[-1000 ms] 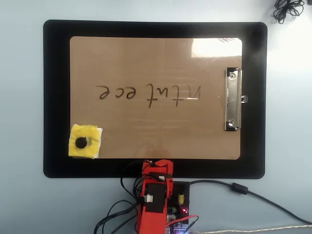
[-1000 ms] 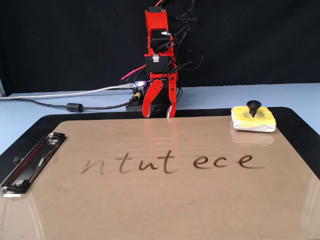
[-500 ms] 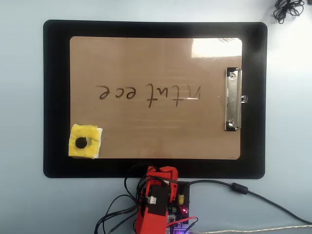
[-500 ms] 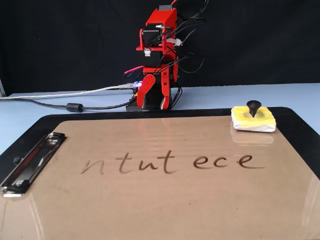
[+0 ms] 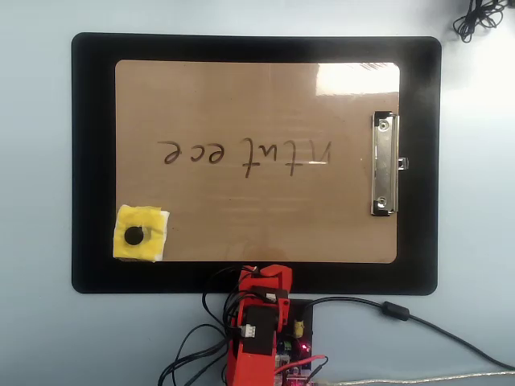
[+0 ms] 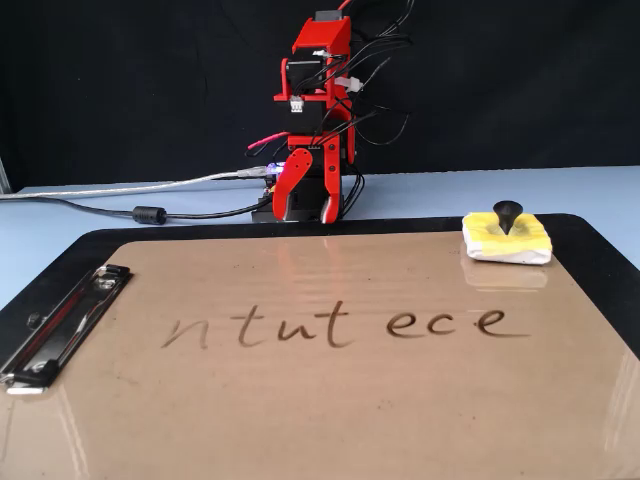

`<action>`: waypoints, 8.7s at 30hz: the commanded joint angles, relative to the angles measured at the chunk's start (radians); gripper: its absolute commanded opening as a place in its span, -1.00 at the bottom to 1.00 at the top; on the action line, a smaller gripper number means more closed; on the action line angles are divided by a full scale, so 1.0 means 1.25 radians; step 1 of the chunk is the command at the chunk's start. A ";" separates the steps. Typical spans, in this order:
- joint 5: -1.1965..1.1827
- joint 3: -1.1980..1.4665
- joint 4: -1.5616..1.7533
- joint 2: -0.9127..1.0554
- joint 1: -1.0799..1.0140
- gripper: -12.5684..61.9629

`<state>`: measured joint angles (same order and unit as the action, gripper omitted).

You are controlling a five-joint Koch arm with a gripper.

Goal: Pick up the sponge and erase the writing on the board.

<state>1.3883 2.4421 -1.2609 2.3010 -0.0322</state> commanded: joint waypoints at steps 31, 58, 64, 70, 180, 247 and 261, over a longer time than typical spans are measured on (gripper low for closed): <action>0.522 0.007 1.156 -0.211 0.800 0.25; 0.317 -0.113 1.345 -0.529 0.873 0.24; 0.233 -0.023 1.350 -0.520 0.875 0.24; 0.227 -0.017 1.365 -0.522 0.875 0.24; -0.164 0.129 1.019 -0.301 -0.281 -0.88; -0.023 -0.191 1.079 -0.707 -0.329 -0.88; 0.157 -0.518 1.087 -0.993 -0.108 -0.88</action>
<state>1.4864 1.7610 0.1212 1.0554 -0.1948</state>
